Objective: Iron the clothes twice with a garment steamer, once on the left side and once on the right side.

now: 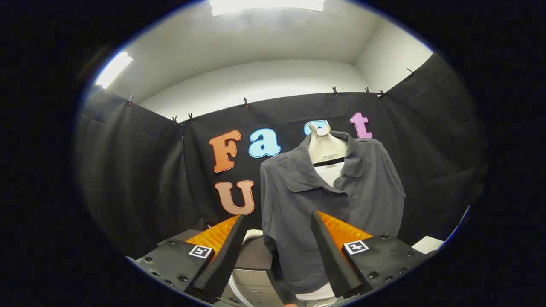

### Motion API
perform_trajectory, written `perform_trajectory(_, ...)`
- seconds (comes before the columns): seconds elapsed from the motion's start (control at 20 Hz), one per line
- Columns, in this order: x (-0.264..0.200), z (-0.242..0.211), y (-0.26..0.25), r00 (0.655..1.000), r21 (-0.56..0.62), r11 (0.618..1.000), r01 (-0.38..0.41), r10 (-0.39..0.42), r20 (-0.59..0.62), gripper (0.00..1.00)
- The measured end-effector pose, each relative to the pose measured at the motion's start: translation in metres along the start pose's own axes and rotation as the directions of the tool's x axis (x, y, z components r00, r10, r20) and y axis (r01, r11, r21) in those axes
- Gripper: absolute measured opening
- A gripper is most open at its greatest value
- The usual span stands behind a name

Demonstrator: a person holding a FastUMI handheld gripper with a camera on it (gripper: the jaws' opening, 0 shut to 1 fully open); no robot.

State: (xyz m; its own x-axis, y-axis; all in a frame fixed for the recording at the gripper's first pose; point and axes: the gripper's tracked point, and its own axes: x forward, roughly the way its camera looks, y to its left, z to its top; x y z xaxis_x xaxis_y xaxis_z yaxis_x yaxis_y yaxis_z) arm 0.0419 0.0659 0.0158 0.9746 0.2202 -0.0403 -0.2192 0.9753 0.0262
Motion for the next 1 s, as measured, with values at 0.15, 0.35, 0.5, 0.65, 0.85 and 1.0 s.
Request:
perform_trajectory(0.15, 0.021, -0.004, 0.029, 1.0, 0.014, 1.0, -0.009, 0.009, -0.022, 0.96)
perform_trajectory(0.35, 0.049, -0.013, 0.071, 0.998, -0.018, 1.0, -0.025, 0.024, -0.051, 0.96)
perform_trajectory(0.5, 0.071, -0.029, 0.096, 0.995, -0.041, 0.999, -0.031, 0.027, -0.091, 0.96)
perform_trajectory(0.65, 0.092, -0.042, 0.115, 0.994, -0.069, 0.997, -0.024, 0.016, -0.108, 0.96)
perform_trajectory(0.85, 0.131, -0.065, 0.143, 0.987, -0.096, 0.995, -0.03, 0.015, -0.157, 0.96)
perform_trajectory(1.0, 0.164, -0.087, 0.162, 0.979, -0.137, 0.99, -0.035, 0.006, -0.204, 0.96)
